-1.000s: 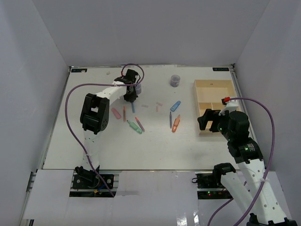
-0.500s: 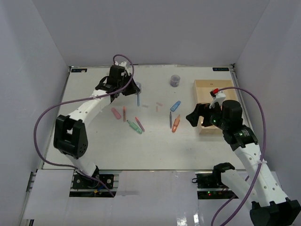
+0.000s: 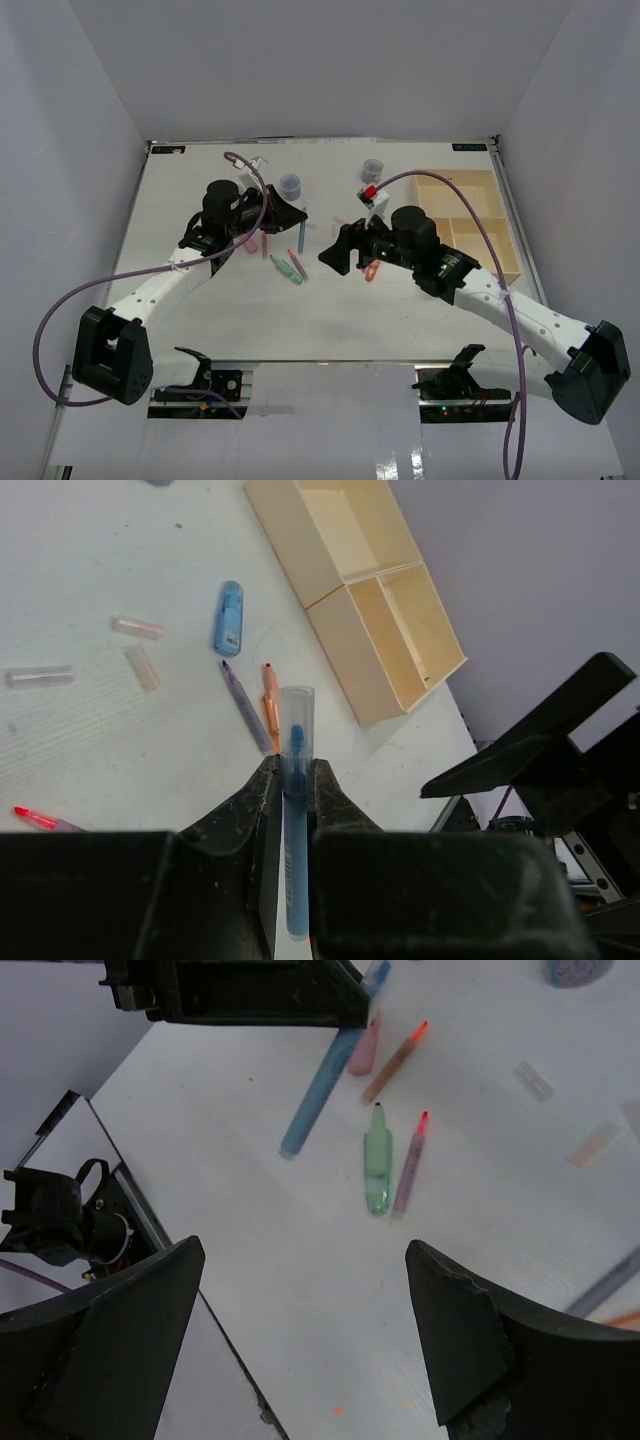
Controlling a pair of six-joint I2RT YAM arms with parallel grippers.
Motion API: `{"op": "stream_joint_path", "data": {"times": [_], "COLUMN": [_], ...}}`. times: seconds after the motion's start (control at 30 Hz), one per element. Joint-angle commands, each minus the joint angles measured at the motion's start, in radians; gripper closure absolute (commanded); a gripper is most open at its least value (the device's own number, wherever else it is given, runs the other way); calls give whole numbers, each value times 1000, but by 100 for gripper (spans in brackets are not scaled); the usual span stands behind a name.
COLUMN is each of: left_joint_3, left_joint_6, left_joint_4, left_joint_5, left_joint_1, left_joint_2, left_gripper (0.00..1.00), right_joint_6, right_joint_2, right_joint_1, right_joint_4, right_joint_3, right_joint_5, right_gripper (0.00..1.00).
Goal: Sort the stationery into containers
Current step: Pick up the pen from the center of the board.
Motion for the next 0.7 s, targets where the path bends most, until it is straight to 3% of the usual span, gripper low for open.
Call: {"op": "stream_joint_path", "data": {"times": [0.0,0.1,0.43,0.67], "left_joint_3": [-47,-127,-188,-216], "left_joint_6": [-34,-59,-96,-119], "left_joint_4": [166,259,350,396], "left_joint_5": [60,51,57,68], "left_joint_1": [-2,-2,-2,-2], "left_joint_2": [-107,-156,-207,-213], "left_gripper": [96,96,95,95], "right_joint_6": [20,38,55,66], "right_joint_2": [73,159,288,321], "right_joint_1": [58,79,112,115], "right_joint_4": [197,259,287,293], "right_joint_3": [89,125,234,254], "right_joint_5": [71,74,70,67], "right_gripper": [13,19,32,50]}}
